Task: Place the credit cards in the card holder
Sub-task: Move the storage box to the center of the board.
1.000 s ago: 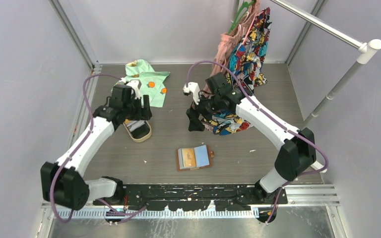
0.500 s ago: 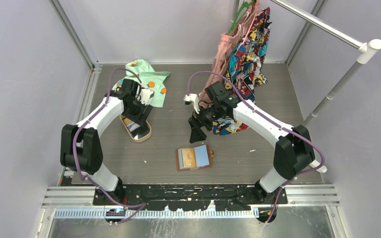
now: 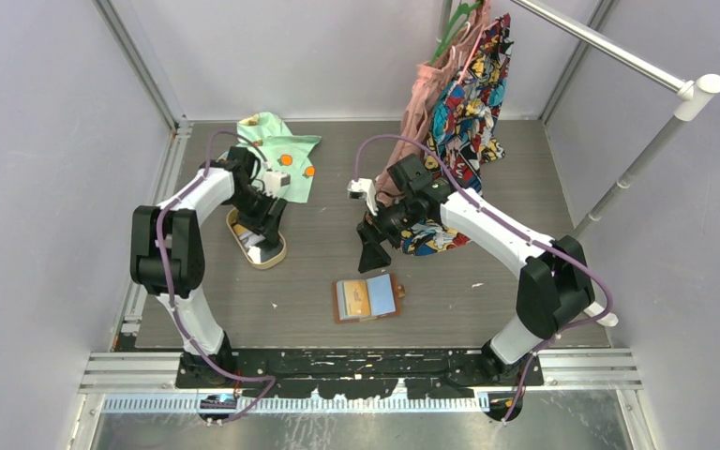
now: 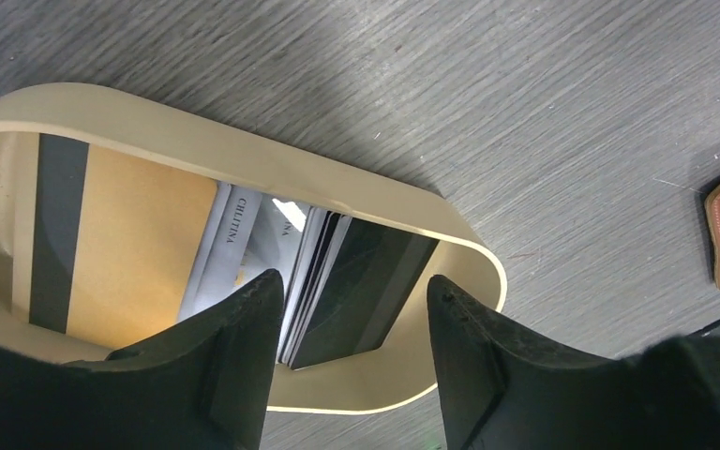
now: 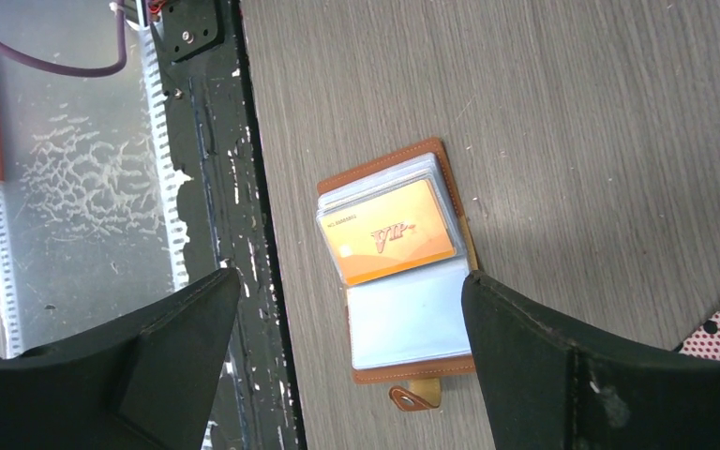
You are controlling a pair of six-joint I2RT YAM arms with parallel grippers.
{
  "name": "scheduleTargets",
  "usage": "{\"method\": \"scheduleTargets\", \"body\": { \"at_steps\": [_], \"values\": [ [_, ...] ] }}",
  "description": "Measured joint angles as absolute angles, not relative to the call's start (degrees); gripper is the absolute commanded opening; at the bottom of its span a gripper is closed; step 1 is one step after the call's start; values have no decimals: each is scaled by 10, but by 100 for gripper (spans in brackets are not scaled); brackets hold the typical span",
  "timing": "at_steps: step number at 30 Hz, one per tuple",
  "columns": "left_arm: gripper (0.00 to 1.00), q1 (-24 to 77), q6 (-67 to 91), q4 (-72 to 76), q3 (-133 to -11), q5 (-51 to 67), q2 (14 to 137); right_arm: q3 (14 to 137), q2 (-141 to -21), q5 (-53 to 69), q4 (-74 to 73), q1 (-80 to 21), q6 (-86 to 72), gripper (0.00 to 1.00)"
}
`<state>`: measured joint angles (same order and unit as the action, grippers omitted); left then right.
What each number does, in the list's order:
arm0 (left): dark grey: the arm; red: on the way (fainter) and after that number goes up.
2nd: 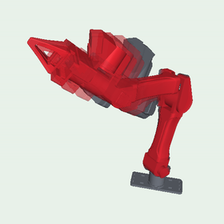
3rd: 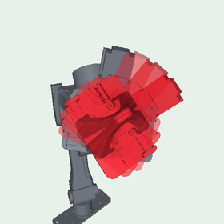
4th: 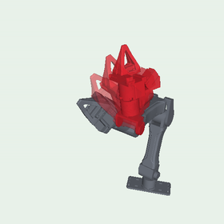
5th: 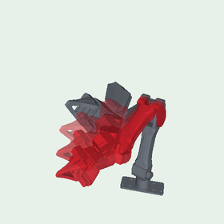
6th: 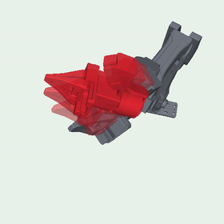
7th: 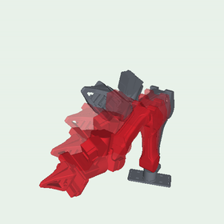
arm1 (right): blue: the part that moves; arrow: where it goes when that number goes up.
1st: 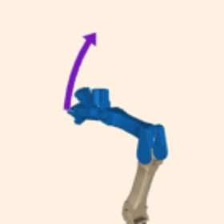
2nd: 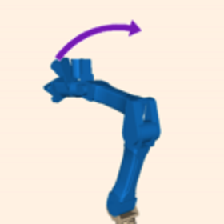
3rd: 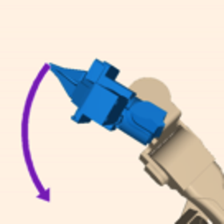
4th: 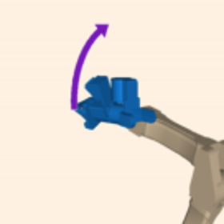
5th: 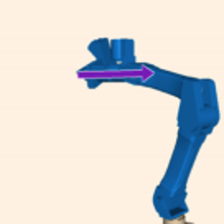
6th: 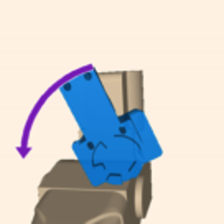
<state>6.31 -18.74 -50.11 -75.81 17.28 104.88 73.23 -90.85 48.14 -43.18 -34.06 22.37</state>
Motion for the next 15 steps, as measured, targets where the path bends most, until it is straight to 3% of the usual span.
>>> {"method": "scheduleTargets", "body": {
  "at_steps": [15],
  "values": [
    [35,87,-163,-514,-745,167,1054,732,-919,486,-447,-341,227,93]
  ]
}}
